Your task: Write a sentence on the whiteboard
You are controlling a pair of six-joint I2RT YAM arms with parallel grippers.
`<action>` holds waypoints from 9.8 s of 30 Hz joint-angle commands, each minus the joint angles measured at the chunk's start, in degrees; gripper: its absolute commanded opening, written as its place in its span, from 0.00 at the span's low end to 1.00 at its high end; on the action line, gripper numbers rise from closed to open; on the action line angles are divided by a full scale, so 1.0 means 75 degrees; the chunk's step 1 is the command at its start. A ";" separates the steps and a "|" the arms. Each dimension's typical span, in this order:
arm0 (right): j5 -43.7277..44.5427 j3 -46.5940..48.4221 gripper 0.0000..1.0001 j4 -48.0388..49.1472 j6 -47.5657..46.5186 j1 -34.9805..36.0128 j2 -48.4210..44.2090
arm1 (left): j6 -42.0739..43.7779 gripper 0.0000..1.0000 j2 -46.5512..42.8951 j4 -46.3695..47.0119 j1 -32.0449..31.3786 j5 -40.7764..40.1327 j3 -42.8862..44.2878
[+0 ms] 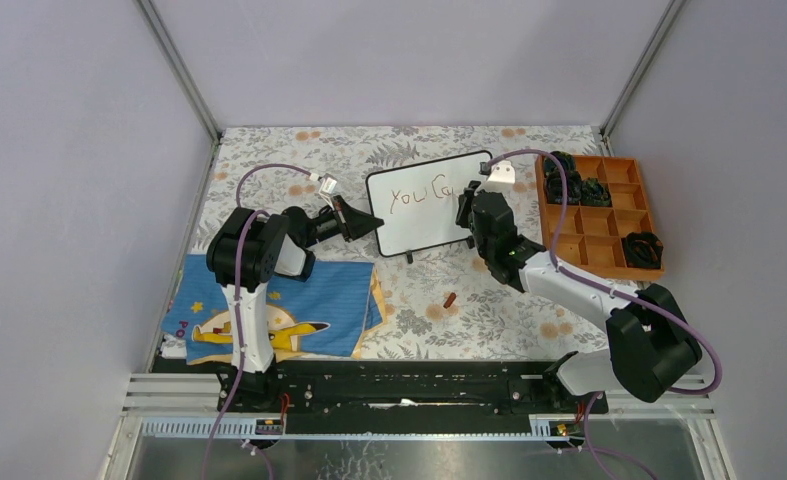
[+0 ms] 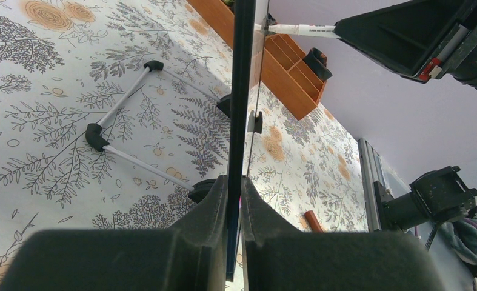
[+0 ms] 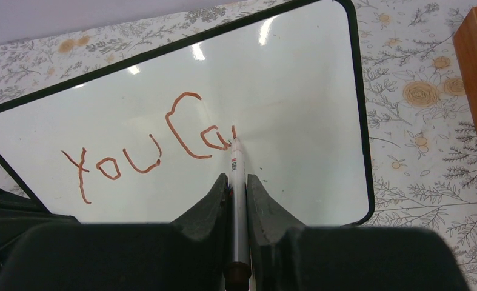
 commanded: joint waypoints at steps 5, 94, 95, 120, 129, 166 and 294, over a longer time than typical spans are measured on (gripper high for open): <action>-0.0010 -0.0120 0.00 0.0061 0.0160 -0.0058 -0.0158 | 0.0201 0.00 -0.0137 -0.0025 -0.0032 0.0023 -0.0125; 0.0339 0.0183 0.00 -0.0506 0.0109 -0.0312 -0.0392 | 0.0254 0.00 -0.0160 -0.0096 -0.0103 0.0006 -0.0116; 0.0322 0.0180 0.00 -0.0487 0.0117 -0.0310 -0.0486 | 0.0249 0.00 -0.0160 -0.0094 -0.0097 0.0005 -0.0123; 0.0223 -0.1817 0.00 0.1361 -0.0721 0.2461 -0.1727 | 0.0327 0.00 -0.0194 -0.0157 -0.0102 0.0023 -0.0153; -0.0275 -0.1505 0.00 0.1881 -0.0034 0.2460 -0.0914 | 0.0336 0.00 -0.0139 -0.0157 -0.0103 0.0013 -0.0154; 0.0885 -0.0006 0.00 0.1775 -0.0334 0.2449 0.1134 | 0.0400 0.00 -0.0168 -0.0243 -0.0125 0.0010 -0.0174; 0.0433 -0.0463 0.00 0.0624 -0.0190 0.2127 0.0115 | 0.0589 0.00 -0.0317 -0.0552 -0.0281 0.0014 -0.0194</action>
